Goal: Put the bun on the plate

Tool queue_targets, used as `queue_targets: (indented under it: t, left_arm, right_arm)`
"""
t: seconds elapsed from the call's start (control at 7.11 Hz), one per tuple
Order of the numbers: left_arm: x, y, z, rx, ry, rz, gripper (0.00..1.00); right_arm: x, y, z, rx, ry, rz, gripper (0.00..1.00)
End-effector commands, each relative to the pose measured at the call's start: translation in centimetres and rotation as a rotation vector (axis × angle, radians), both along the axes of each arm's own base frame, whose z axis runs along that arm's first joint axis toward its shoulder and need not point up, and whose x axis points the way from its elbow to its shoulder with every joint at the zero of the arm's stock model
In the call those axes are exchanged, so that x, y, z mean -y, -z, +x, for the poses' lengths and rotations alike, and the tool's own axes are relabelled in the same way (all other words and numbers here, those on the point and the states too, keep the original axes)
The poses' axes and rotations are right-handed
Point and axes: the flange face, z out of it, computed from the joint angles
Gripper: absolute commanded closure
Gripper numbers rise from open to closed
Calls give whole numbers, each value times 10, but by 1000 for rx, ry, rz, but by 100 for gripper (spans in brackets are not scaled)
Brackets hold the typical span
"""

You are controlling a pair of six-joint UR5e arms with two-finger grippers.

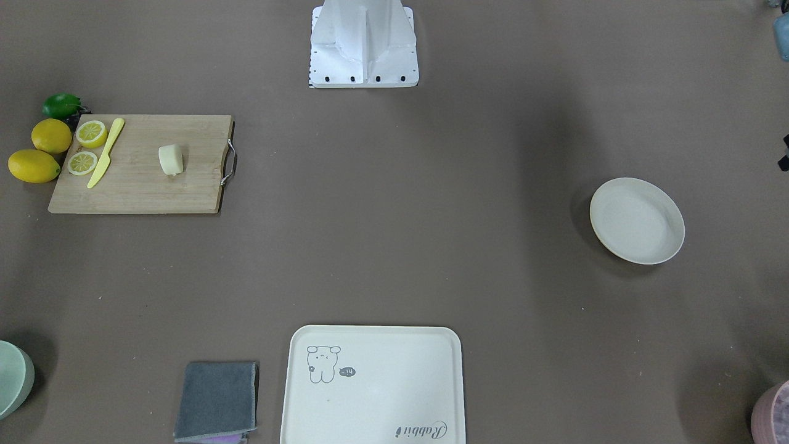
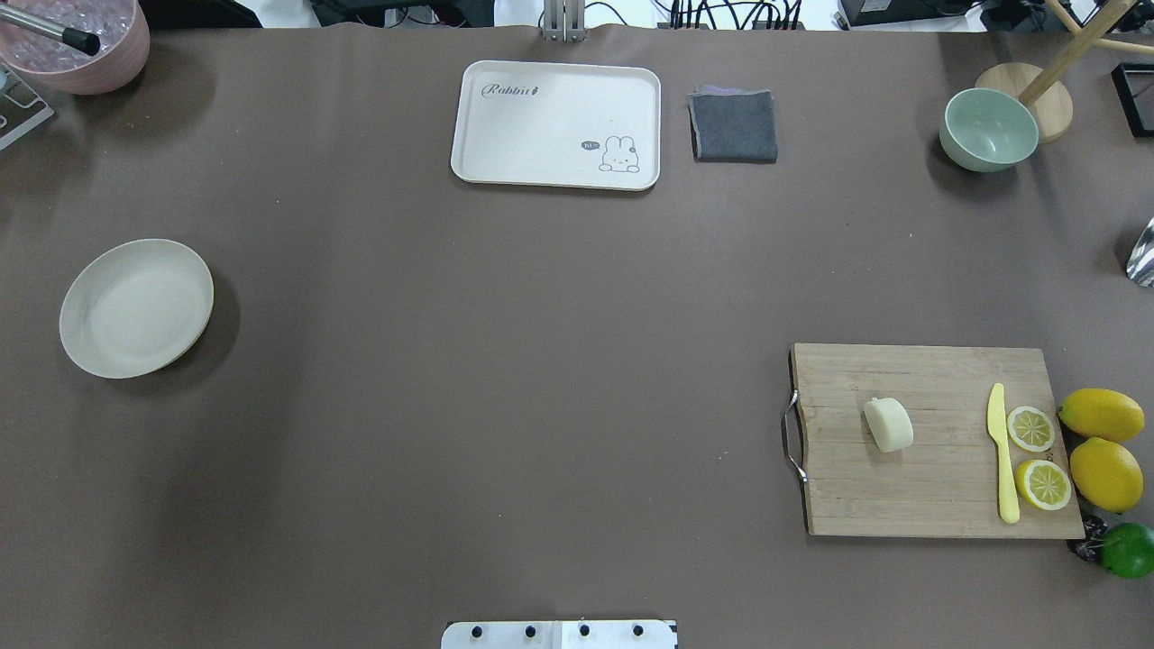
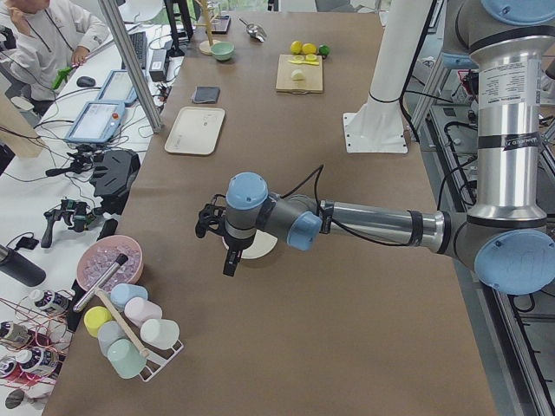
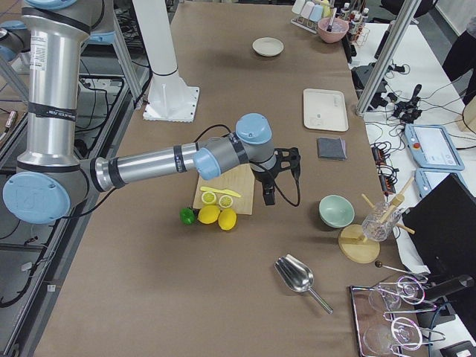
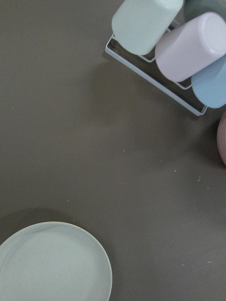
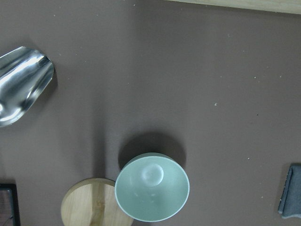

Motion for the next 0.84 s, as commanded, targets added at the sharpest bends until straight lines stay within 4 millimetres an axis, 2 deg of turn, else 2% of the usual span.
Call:
queue_targets:
  t: [0.0, 0.14, 0.28, 0.42, 0.56, 0.7]
  left_arm:
    - [0, -55, 69, -65, -22, -4, 2]
    - [10, -70, 101, -95, -34, -7, 2]
    - [16, -74, 131, -119, -51, -13, 3]
    - [18, -71, 144, -136, -49, -24, 3]
    - [18, -70, 145, -140, -44, -32, 8]
    - [18, -73, 146, -138, -45, -36, 18]
  right_arm:
    - [0, 5, -24, 4, 16, 15, 0]
    - [-1, 5, -24, 6, 18, 17, 0]
    - [-1, 4, -23, 5, 18, 16, 0]
    - [-1, 5, -23, 6, 18, 17, 0]
    - [-1, 5, -23, 6, 18, 19, 0]
    - [-1, 5, -23, 6, 18, 19, 0]
